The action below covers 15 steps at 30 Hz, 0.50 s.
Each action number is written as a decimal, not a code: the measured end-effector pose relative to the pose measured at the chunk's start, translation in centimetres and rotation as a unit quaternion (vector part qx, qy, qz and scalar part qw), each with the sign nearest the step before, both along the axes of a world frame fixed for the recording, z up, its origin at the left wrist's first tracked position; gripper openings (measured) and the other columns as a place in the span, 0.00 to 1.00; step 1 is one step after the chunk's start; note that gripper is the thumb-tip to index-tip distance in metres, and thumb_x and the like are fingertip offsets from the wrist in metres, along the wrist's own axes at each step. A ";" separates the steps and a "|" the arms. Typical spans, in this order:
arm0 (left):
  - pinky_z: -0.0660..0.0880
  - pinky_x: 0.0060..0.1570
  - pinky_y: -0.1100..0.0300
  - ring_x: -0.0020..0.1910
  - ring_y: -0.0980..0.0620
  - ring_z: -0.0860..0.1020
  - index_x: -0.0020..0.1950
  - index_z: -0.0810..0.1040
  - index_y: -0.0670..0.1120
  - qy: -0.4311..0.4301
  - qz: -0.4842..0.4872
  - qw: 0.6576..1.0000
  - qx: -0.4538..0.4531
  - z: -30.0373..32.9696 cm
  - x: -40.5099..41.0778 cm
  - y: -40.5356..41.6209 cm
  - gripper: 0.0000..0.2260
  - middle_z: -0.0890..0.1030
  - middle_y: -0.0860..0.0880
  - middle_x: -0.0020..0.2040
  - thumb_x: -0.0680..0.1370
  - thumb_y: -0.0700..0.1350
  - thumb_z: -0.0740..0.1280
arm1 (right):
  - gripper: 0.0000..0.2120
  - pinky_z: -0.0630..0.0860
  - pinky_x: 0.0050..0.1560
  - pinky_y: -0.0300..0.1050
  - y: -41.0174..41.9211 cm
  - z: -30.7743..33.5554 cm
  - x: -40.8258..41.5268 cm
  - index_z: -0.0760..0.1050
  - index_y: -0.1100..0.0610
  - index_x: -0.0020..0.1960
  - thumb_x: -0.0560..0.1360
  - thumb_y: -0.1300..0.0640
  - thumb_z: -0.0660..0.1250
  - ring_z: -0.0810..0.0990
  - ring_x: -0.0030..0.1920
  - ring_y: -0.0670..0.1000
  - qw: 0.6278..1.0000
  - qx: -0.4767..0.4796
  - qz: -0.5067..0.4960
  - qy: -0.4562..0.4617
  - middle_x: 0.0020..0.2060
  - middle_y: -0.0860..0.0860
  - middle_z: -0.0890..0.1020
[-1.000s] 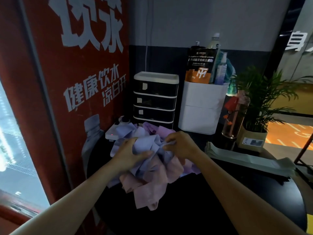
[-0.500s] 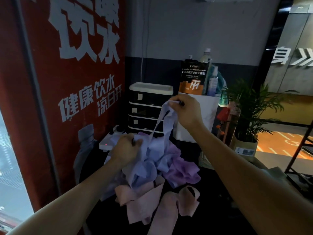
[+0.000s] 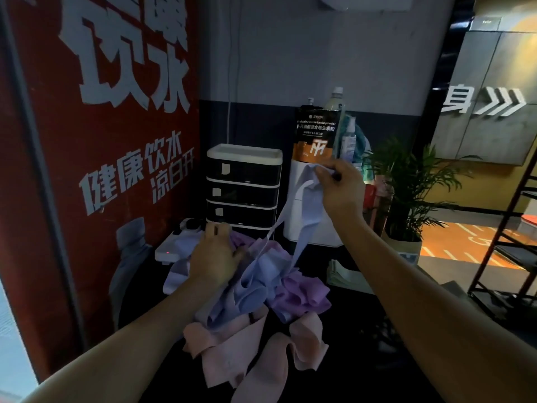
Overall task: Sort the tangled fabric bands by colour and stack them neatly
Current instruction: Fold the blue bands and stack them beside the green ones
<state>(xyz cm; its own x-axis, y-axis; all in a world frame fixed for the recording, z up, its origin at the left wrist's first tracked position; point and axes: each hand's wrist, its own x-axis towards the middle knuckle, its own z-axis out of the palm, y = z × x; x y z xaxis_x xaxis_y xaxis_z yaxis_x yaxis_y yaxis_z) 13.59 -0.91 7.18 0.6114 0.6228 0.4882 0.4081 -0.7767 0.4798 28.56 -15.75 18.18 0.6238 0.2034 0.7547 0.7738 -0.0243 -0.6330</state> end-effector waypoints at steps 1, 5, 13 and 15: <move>0.71 0.51 0.54 0.56 0.43 0.72 0.61 0.70 0.41 -0.021 -0.029 0.999 -0.009 0.4 0.4 -0.6 0.23 0.69 0.42 0.60 0.74 0.55 0.68 | 0.05 0.67 0.38 0.31 -0.3 -0.1 0.0 0.79 0.62 0.47 0.76 0.61 0.66 0.74 0.41 0.49 1.000 0.001 0.003 -0.001 0.44 0.58 0.80; 0.70 0.58 0.57 0.61 0.48 0.71 0.69 0.66 0.46 0.007 -0.161 0.982 -0.095 0.9 2.9 -2.9 0.27 0.70 0.47 0.63 0.74 0.52 0.70 | 0.06 0.74 0.45 0.47 -1.4 0.2 -0.1 0.80 0.62 0.48 0.76 0.60 0.66 0.78 0.44 0.56 0.999 0.002 0.043 0.016 0.45 0.60 0.81; 0.67 0.41 0.54 0.39 0.48 0.72 0.42 0.74 0.38 -0.144 -0.112 0.964 -0.194 1.5 4.4 -3.1 0.11 0.75 0.43 0.37 0.79 0.45 0.61 | 0.04 0.71 0.42 0.39 -5.4 -1.1 1.2 0.80 0.58 0.47 0.75 0.62 0.66 0.77 0.42 0.51 0.998 -0.047 0.028 0.027 0.45 0.56 0.81; 0.71 0.40 0.52 0.39 0.45 0.75 0.46 0.76 0.40 -0.198 -0.120 0.938 -0.259 3.0 4.0 -2.9 0.12 0.78 0.42 0.39 0.78 0.49 0.62 | 0.05 0.70 0.41 0.38 -5.9 -2.4 1.7 0.80 0.59 0.47 0.74 0.64 0.66 0.76 0.42 0.50 0.993 -0.107 0.019 0.043 0.45 0.56 0.81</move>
